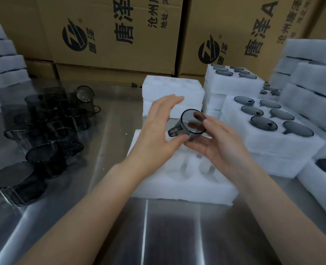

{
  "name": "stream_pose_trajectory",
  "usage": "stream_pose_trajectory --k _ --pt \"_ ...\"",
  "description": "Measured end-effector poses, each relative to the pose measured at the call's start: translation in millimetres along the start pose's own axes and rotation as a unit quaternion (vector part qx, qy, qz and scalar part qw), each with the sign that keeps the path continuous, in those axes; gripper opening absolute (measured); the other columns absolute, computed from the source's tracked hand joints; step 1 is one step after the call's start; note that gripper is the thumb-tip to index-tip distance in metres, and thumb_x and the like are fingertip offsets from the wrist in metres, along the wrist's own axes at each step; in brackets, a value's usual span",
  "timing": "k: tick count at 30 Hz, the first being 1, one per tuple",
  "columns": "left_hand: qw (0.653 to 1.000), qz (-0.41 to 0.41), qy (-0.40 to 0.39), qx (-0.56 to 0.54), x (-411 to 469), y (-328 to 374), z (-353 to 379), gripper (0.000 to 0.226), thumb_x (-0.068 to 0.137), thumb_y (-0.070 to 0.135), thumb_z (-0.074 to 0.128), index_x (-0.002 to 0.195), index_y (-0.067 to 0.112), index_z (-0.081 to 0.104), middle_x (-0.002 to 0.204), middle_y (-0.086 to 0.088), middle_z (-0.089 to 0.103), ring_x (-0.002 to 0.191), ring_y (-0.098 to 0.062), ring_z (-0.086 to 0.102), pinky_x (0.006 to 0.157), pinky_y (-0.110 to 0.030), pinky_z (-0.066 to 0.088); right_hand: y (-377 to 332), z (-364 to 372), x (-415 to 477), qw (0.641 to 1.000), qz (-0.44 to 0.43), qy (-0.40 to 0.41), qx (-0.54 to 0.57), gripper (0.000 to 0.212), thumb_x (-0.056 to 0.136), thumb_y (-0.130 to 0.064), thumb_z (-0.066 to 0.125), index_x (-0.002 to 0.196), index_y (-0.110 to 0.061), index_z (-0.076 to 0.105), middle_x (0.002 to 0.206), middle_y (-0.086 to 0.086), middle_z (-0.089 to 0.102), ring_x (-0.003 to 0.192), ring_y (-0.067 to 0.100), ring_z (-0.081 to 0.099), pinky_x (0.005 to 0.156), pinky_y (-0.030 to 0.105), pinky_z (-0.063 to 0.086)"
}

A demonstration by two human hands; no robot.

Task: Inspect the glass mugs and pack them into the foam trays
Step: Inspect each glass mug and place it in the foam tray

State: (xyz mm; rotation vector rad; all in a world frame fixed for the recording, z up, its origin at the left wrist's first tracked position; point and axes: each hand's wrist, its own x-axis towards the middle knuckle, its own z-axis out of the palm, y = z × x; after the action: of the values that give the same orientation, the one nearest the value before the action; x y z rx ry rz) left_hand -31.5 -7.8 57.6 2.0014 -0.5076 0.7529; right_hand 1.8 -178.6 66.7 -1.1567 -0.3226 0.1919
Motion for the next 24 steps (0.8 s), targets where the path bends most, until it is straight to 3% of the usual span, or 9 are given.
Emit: stream_pose_trajectory --k 3,7,12,15,18,21,24 --pt "0.994 -0.098 -0.047 -0.02 -1 -3 2 0.079 0.074 0.028 0.083 0.14 0.03 0.041 0.146 0.012 0.041 0.134 -0.001 0.038 0.111 -0.024 0.035 0 2 -1 1.0 0.01 -0.01 0.022 0.02 0.089 -0.02 0.06 0.103 -0.009 0.071 0.104 0.014 0.073 0.093 0.038 0.071 0.065 0.038 0.059" --pt "0.991 -0.098 -0.062 -0.068 0 -4 3 0.064 0.07 0.011 0.085 0.127 0.026 0.059 0.118 0.011 0.066 0.108 0.0 0.062 0.094 -0.022 0.049 3 3 -1 0.999 0.02 -0.026 0.01 0.015 0.081 -0.026 0.066 0.084 -0.012 0.061 0.1 0.012 0.071 0.095 0.04 0.068 0.07 0.05 0.059" --pt "0.992 -0.089 -0.07 -0.058 -1 -3 1 0.075 0.062 0.011 0.089 0.13 0.022 0.061 0.117 0.007 0.068 0.106 0.0 0.063 0.095 -0.023 0.05 4 3 -2 0.999 0.005 -0.032 -0.024 0.02 0.076 -0.03 0.072 0.073 -0.015 0.059 0.089 0.013 0.069 0.086 0.034 0.07 0.07 0.062 0.056" --pt "0.996 -0.023 -0.082 -0.015 -1 -2 1 0.071 0.063 0.017 0.089 0.128 0.023 0.062 0.117 0.012 0.068 0.108 0.001 0.061 0.092 -0.017 0.048 5 7 -4 0.997 -0.004 -0.011 -0.075 0.036 0.066 -0.037 0.079 0.083 -0.015 0.056 0.085 0.013 0.068 0.076 0.027 0.07 0.061 0.051 0.059" --pt "0.997 0.01 -0.079 0.015 -2 -1 2 0.068 0.065 0.017 0.089 0.128 0.021 0.062 0.123 0.01 0.066 0.112 -0.002 0.06 0.095 -0.017 0.046 10 9 -4 0.989 -0.023 0.011 -0.146 0.045 0.063 -0.034 0.089 0.086 -0.022 0.052 0.094 0.01 0.062 0.076 0.018 0.067 0.058 0.038 0.056" --pt "0.996 0.009 -0.079 0.033 -2 -2 1 0.069 0.066 0.015 0.088 0.13 0.019 0.061 0.124 0.009 0.065 0.111 0.0 0.059 0.095 -0.013 0.043 15 10 -4 0.975 -0.059 0.015 -0.215 0.047 0.05 -0.04 0.085 0.082 -0.035 0.051 0.106 0.011 0.06 0.086 0.018 0.063 0.065 0.033 0.055" --pt "0.997 -0.014 -0.08 0.012 -3 -2 0 0.07 0.066 0.014 0.087 0.13 0.023 0.061 0.116 0.02 0.065 0.104 0.005 0.059 0.089 -0.011 0.045 16 8 -5 0.968 -0.071 -0.004 -0.242 0.051 0.047 -0.039 0.087 0.085 -0.042 0.052 0.118 0.011 0.058 0.102 0.026 0.063 0.071 0.035 0.057"
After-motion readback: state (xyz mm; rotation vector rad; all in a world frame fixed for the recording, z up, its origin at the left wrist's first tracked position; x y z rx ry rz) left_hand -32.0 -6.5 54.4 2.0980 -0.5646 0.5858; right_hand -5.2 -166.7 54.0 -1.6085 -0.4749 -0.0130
